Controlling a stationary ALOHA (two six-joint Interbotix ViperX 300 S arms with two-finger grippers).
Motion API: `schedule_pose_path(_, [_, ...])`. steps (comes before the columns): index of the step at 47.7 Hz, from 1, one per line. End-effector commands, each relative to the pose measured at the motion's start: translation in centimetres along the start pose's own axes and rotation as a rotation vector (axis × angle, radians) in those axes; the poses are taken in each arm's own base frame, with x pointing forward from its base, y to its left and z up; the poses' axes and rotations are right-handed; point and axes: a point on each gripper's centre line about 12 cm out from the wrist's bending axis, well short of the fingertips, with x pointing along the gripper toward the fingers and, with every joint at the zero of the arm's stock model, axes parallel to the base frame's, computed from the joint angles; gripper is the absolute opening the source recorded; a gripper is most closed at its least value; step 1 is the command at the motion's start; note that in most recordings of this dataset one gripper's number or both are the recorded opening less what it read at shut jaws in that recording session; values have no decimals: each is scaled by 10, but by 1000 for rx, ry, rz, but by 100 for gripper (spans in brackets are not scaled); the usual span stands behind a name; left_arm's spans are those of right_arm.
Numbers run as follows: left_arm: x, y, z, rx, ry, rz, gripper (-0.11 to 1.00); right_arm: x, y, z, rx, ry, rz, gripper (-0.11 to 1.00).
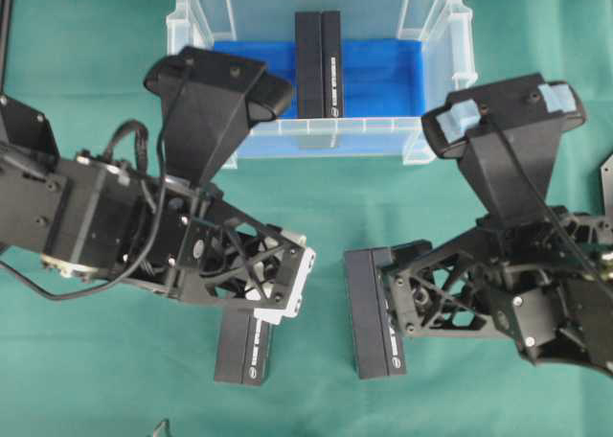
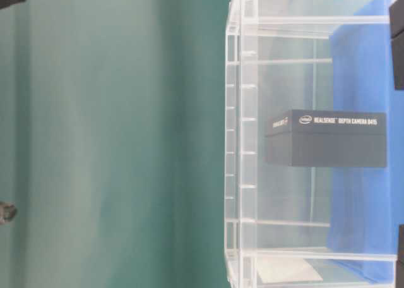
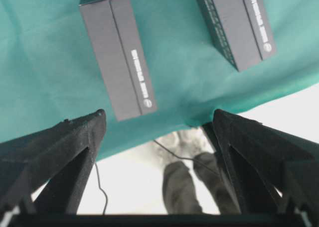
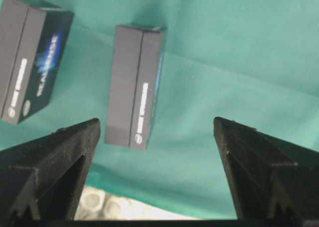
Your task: Take the box out of the case with both arms.
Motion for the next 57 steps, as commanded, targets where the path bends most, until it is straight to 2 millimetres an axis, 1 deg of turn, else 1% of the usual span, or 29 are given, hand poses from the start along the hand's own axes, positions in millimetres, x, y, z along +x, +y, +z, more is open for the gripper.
schedule_pose_path(1, [-18, 2, 7, -13, -9, -41, 92, -16, -4, 10, 20, -1, 44, 92])
schedule_pose_path(20, [-16, 4, 10, -11, -12, -34, 92, -15, -2, 15, 18, -12, 46, 92])
schedule_pose_path(41, [-15, 9, 10, -7, -12, -22, 92, -14, -4, 15, 1, -14, 26, 92])
schedule_pose_path(50, [-15, 25, 5, 3, -4, 4, 92, -15, -17, 16, -27, -14, -43, 92])
schedule_pose_path(57, [-19, 46, -1, 10, 2, 26, 92, -19, -31, 15, -42, -13, -61, 92])
